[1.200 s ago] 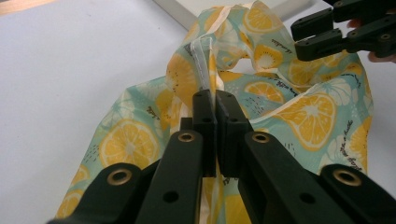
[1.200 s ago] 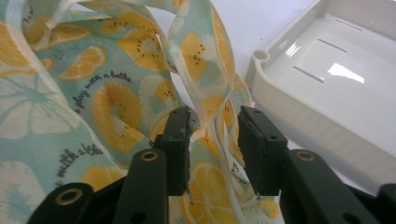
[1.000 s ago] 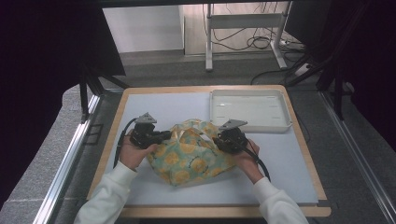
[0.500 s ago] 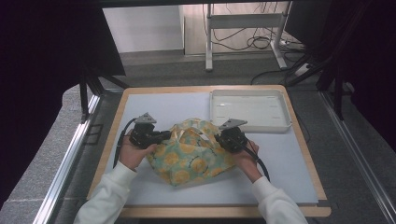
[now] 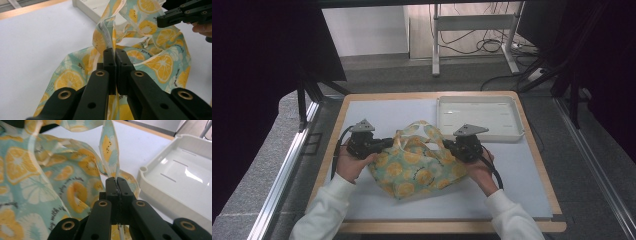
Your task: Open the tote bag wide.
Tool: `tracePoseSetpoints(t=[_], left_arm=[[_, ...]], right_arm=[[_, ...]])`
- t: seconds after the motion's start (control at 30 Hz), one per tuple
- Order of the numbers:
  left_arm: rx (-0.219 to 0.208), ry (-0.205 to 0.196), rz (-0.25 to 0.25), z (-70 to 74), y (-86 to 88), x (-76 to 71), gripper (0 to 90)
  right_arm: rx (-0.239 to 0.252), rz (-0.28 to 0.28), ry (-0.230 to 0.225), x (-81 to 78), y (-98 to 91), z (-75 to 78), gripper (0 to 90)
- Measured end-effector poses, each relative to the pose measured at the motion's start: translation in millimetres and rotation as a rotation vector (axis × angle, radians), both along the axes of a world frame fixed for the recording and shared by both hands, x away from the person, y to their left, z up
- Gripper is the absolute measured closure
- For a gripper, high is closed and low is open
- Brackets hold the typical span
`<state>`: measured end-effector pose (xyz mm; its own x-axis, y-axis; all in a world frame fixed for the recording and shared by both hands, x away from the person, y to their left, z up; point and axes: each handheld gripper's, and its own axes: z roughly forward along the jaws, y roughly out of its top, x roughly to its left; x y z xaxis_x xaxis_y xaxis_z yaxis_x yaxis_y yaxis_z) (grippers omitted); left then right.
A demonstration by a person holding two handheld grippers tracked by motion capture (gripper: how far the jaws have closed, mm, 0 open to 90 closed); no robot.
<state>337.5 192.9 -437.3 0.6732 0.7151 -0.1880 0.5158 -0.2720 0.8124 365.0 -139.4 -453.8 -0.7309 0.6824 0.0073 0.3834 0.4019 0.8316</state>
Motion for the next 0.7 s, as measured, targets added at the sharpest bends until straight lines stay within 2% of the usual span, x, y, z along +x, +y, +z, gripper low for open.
tracePoseSetpoints(t=[0.27, 0.37, 0.53, 0.7], left_arm=[[-0.004, -0.013, -0.003, 2.4, 0.9, -6.4, 89.1], [-0.008, -0.021, -0.009, 4.9, 1.1, -11.2, 89.2], [-0.011, -0.040, -0.011, 6.8, 1.4, -18.6, 89.2], [-0.016, -0.037, -0.017, 6.4, 2.1, -20.6, 89.3]], right_arm=[[0.039, 0.036, -0.008, -11.9, -1.4, 9.2, 88.6], [0.060, 0.052, -0.012, -21.8, -4.3, 14.0, 88.6], [0.091, 0.062, -0.015, -28.2, -7.8, 19.3, 88.6], [0.103, 0.090, -0.006, -31.8, -7.0, 20.2, 88.6]])
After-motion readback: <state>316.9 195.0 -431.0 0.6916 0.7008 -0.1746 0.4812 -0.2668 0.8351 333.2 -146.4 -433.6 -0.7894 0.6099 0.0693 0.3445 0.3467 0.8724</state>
